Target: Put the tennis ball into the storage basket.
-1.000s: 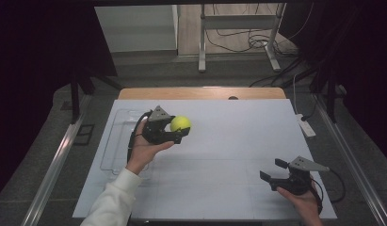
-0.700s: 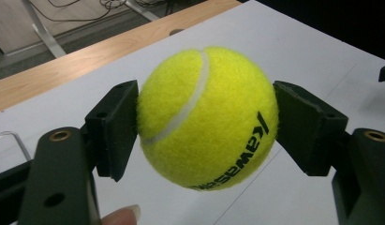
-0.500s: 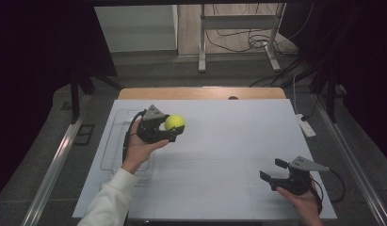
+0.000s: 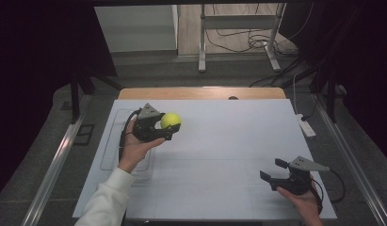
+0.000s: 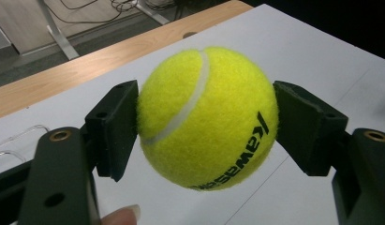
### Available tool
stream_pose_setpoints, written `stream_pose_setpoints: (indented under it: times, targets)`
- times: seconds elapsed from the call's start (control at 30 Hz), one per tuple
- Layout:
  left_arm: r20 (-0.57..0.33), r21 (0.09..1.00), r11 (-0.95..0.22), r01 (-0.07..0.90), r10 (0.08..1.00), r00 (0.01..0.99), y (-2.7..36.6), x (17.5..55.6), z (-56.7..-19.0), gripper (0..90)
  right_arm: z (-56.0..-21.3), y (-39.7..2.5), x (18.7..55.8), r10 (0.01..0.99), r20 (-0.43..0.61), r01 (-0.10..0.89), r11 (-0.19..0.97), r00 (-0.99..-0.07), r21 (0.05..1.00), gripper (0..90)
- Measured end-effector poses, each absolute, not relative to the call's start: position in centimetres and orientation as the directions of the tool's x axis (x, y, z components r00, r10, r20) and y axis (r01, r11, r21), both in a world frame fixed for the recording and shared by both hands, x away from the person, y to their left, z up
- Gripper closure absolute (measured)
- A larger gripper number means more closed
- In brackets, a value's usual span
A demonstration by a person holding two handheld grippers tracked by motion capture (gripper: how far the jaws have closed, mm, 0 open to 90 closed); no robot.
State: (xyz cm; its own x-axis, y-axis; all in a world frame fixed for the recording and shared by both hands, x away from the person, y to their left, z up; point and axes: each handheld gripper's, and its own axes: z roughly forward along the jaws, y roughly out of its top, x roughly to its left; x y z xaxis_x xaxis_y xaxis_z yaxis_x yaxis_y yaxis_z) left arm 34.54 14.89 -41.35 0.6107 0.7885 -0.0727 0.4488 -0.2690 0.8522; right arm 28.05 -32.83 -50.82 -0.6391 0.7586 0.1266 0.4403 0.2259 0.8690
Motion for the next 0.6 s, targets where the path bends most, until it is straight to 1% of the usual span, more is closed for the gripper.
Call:
stream_pose_setpoints:
  times: [0.6]
  targets:
    - [-0.071,0.857,-0.247,0.452,0.812,0.579,16.9,34.3,-40.9,27.2,-50.8,-32.9,28.0,0.759,0.129,0.439,0.221,-0.638,0.871,12.8]
